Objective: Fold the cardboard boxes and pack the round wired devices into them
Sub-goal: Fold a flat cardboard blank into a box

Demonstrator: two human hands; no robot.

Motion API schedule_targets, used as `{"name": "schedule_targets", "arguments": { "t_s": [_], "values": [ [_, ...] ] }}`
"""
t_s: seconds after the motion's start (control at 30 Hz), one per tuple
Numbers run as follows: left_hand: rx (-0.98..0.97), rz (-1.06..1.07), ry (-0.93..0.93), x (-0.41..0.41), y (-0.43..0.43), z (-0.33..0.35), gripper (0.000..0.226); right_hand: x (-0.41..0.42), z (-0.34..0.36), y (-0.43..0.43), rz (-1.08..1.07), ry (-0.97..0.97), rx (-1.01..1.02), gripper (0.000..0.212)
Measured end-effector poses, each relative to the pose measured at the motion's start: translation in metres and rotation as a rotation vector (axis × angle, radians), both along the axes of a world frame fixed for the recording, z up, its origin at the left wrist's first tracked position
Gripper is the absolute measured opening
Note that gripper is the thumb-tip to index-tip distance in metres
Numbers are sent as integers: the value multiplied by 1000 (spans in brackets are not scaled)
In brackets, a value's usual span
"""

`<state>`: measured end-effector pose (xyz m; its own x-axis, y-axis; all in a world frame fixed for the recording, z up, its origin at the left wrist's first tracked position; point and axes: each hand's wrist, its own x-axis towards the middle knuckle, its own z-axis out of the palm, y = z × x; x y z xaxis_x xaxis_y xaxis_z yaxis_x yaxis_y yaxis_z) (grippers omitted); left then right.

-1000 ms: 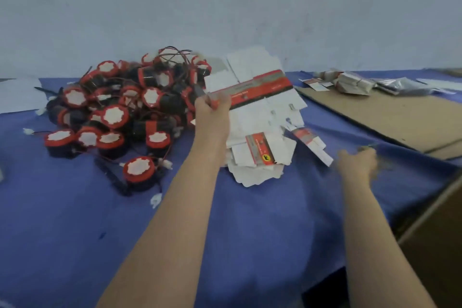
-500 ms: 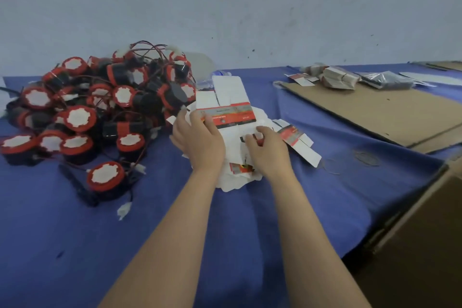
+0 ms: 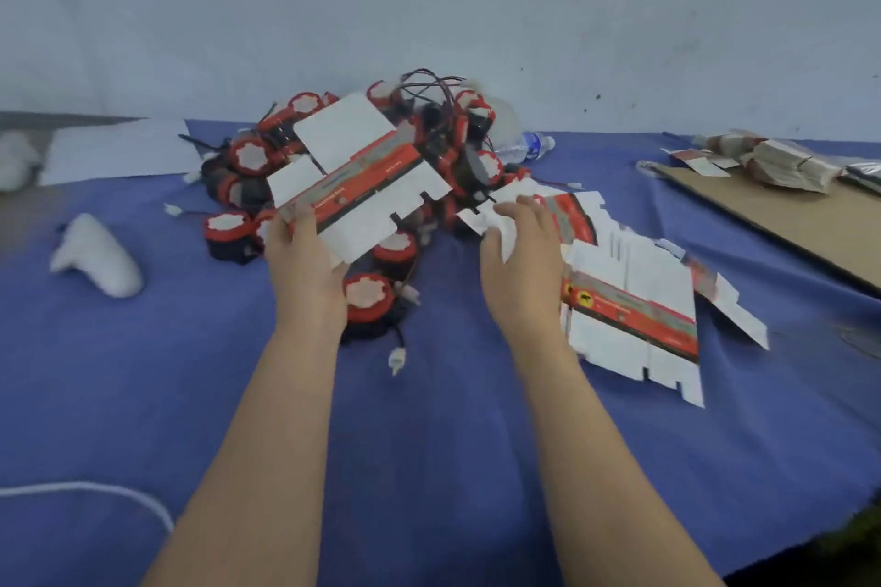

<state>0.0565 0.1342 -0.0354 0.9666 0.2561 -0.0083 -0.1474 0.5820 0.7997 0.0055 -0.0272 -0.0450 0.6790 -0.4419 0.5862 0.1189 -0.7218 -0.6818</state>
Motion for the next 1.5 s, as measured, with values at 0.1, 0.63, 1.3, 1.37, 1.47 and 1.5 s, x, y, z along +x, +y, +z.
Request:
{"name": "schedule_targets", "arguments": {
  "t_s": [0.1, 0.63, 1.3, 1.37, 1.47, 1.5],
  "values": [
    [-23, 70, -31, 6, 42, -9, 17, 12, -10, 28, 127, -33, -3, 23],
    [189, 18, -128, 15, 55, -5, 16, 45, 2, 61, 534, 196, 892, 37],
    [329, -301, -226, 3, 31, -26, 27, 41, -13, 62, 377, 95, 977, 63],
    [365, -279, -235, 4, 33, -26, 28, 39, -15, 59, 169, 16, 512, 89],
    [413, -258, -196, 1, 32, -25, 30, 37, -17, 63, 156, -70, 51, 79],
    [460, -240, -203, 0, 31, -24, 33, 37, -19, 66, 232, -65, 44, 73]
  ]
}}
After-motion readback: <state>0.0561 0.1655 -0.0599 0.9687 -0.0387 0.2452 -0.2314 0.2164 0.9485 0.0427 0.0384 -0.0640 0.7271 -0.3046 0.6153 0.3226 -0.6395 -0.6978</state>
